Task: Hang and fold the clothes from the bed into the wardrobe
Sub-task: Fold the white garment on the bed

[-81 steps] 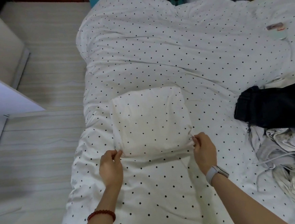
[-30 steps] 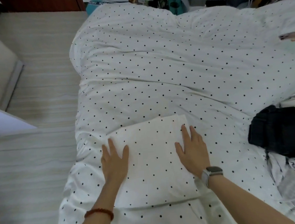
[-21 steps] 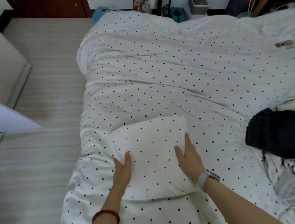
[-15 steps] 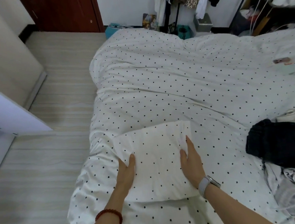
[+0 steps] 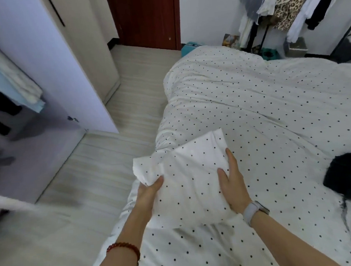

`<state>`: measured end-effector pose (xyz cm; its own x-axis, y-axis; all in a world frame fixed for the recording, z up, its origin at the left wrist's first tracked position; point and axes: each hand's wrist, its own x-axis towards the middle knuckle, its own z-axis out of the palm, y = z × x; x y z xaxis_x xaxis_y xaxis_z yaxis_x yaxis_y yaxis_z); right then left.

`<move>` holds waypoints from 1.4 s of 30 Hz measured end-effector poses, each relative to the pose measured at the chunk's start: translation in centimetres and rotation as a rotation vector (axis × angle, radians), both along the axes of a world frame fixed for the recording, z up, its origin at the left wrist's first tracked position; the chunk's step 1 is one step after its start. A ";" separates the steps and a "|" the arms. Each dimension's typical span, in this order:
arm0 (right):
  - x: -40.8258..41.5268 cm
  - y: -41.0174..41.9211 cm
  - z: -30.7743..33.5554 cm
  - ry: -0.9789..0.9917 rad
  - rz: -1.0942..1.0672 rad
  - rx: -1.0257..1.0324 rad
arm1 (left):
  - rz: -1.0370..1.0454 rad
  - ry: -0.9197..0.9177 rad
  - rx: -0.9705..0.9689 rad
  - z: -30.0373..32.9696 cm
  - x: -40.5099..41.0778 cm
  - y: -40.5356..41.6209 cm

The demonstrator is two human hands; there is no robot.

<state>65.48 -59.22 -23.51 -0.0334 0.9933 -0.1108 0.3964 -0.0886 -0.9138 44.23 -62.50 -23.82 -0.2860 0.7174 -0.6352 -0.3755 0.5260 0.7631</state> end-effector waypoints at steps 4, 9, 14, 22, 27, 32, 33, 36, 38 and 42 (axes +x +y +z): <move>-7.3 -2.8 1.9 0.042 0.106 0.052 | 0.194 0.409 0.160 2.7 -4.9 -5.5; -18.1 -4.8 5.7 0.271 0.099 -0.131 | 0.305 0.653 0.242 6.9 -14.2 -10.7; -30.4 -5.3 6.9 0.472 0.168 -0.716 | 0.237 0.752 0.287 12.4 -27.4 -15.3; -44.7 -8.7 7.4 0.322 0.151 -0.602 | 0.115 0.772 0.012 14.1 -40.9 -17.8; -48.5 -6.6 14.5 0.274 0.048 -0.045 | 0.207 1.053 0.276 18.1 -43.6 -14.2; -51.5 -1.3 18.9 0.236 0.005 0.412 | 0.349 1.178 0.539 21.3 -44.3 -6.8; -52.1 -0.2 19.6 0.207 -0.002 0.444 | 0.354 1.216 0.564 21.8 -44.7 -5.3; -55.4 5.8 21.2 0.139 0.011 0.544 | 0.367 1.333 0.579 22.9 -47.7 1.8; -57.9 10.5 21.7 0.115 0.059 0.564 | 0.361 1.420 0.537 23.7 -49.9 6.3; -63.2 20.7 22.7 0.122 0.207 0.650 | 0.321 1.626 0.531 24.2 -54.3 16.1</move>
